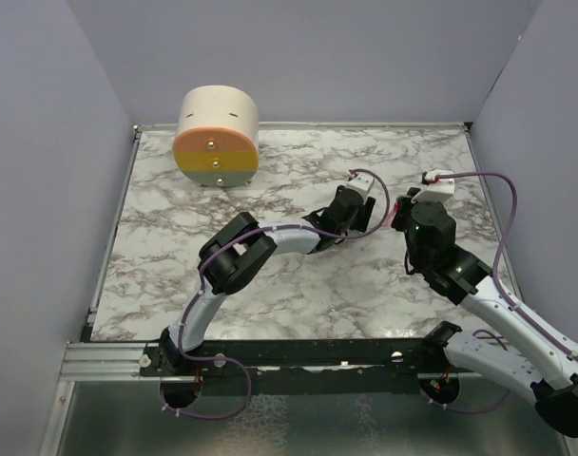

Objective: Put the keys on the keyring

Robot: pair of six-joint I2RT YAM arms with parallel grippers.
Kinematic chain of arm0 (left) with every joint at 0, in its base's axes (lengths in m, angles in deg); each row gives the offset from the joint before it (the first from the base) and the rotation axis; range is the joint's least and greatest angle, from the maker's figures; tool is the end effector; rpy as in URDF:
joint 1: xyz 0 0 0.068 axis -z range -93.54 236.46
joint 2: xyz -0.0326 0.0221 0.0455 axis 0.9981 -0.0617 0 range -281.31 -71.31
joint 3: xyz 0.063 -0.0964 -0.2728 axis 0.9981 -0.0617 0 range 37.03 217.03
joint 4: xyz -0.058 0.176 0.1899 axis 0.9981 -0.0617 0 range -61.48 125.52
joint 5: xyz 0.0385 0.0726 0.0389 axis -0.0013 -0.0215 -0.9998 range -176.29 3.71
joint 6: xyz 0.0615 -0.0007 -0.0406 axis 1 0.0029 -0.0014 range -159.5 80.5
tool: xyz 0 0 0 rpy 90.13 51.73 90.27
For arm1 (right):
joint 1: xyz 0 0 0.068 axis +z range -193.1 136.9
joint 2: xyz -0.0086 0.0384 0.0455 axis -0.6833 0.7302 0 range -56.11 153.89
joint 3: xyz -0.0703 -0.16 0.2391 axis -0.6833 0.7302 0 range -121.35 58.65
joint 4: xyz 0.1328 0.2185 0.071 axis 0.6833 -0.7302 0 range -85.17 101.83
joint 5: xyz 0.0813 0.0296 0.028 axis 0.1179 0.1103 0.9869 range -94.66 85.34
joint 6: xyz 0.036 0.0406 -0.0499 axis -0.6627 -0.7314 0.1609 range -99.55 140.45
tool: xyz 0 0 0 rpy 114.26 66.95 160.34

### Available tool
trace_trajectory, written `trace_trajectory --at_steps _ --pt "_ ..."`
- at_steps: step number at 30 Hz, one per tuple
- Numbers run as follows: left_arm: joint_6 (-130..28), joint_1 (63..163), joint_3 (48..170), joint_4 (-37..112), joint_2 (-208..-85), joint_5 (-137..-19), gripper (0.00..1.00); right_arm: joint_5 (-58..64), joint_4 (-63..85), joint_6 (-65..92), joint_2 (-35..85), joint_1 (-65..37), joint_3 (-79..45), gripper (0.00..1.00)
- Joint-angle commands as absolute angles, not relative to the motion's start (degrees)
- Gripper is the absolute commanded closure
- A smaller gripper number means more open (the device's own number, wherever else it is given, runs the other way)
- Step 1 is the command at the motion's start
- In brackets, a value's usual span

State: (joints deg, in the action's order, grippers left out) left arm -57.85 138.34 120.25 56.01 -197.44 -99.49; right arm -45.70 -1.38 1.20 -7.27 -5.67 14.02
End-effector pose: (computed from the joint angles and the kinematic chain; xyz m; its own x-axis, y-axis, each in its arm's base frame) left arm 0.3425 -0.4139 0.1693 -0.4236 0.0433 -0.9048 0.5292 0.8225 -0.2084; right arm 0.1819 0.0884 0.3358 -0.2115 0.1511 -0.9656 0.1153 0.9849 0.1288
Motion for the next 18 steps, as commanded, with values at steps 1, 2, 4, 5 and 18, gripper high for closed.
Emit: trace_trajectory --at_steps 1,2,4,5,18 --pt "-54.0 141.0 124.5 54.2 -200.5 -109.0 0.41 -45.6 -0.9 1.5 -8.1 -5.5 13.1 0.99" --pt "-53.3 141.3 125.3 53.8 -201.2 -109.8 0.41 -45.6 -0.8 1.6 -8.0 -5.5 13.2 0.99" --pt "-52.5 141.6 127.0 52.5 -202.6 -111.3 0.4 -45.6 -0.8 1.6 -8.1 -5.5 13.2 0.99" --pt "-52.3 141.7 127.7 51.8 -203.2 -111.8 0.4 -45.7 -0.7 1.6 -8.2 -5.5 13.2 0.99" --pt "-49.1 142.4 133.6 46.4 -208.0 -119.5 0.38 -44.9 0.0 2.1 -8.5 -5.5 13.5 0.99"
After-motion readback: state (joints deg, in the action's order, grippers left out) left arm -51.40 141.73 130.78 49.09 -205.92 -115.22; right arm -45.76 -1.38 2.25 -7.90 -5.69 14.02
